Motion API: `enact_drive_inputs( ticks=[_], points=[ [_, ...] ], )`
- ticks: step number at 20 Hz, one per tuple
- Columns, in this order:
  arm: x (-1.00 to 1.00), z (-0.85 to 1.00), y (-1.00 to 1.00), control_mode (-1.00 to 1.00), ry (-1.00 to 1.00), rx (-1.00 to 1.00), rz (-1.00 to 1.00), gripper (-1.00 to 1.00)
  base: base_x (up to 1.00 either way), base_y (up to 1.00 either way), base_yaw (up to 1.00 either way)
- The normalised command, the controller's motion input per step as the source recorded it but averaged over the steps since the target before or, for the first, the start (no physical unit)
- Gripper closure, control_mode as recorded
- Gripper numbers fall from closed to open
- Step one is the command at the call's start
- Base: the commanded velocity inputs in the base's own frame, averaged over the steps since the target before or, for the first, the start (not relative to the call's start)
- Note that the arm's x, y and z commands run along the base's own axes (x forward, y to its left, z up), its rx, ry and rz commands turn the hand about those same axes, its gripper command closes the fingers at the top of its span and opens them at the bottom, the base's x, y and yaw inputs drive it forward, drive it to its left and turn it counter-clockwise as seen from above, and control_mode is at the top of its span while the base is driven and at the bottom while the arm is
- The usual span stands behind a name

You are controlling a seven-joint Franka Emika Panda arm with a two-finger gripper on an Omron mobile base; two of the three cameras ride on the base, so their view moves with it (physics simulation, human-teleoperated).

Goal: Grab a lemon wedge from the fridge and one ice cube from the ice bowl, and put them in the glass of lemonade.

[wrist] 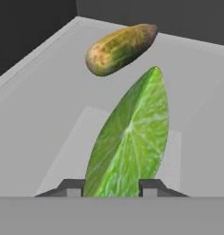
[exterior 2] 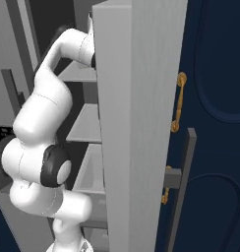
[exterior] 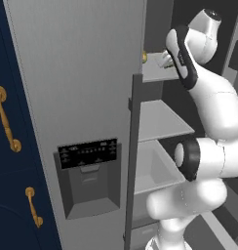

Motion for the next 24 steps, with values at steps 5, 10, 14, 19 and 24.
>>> enact_drive_inputs(
  ticks=[5, 10, 14, 19, 24],
  points=[
    [-0.82, 0.07, 0.45, -1.0, 0.01, -0.04, 0.0, 1.0, 0.0, 0.0, 0.0],
    [-0.96, 0.21, 0.06, -1.0, 0.04, -0.01, 0.0, 1.0, 0.0, 0.0, 0.0],
    [-1.0, 0.25, 0.0, -1.0, 0.05, 0.0, 0.0, 1.0, 0.0, 0.0, 0.0],
    [-1.0, 0.02, 0.0, -1.0, 0.06, -0.03, 0.0, 1.0, 0.0, 0.0, 0.0],
    [-1.0, -0.04, 0.0, -1.0, 0.11, -0.05, 0.0, 1.0, 0.0, 0.0, 0.0]
  ],
)
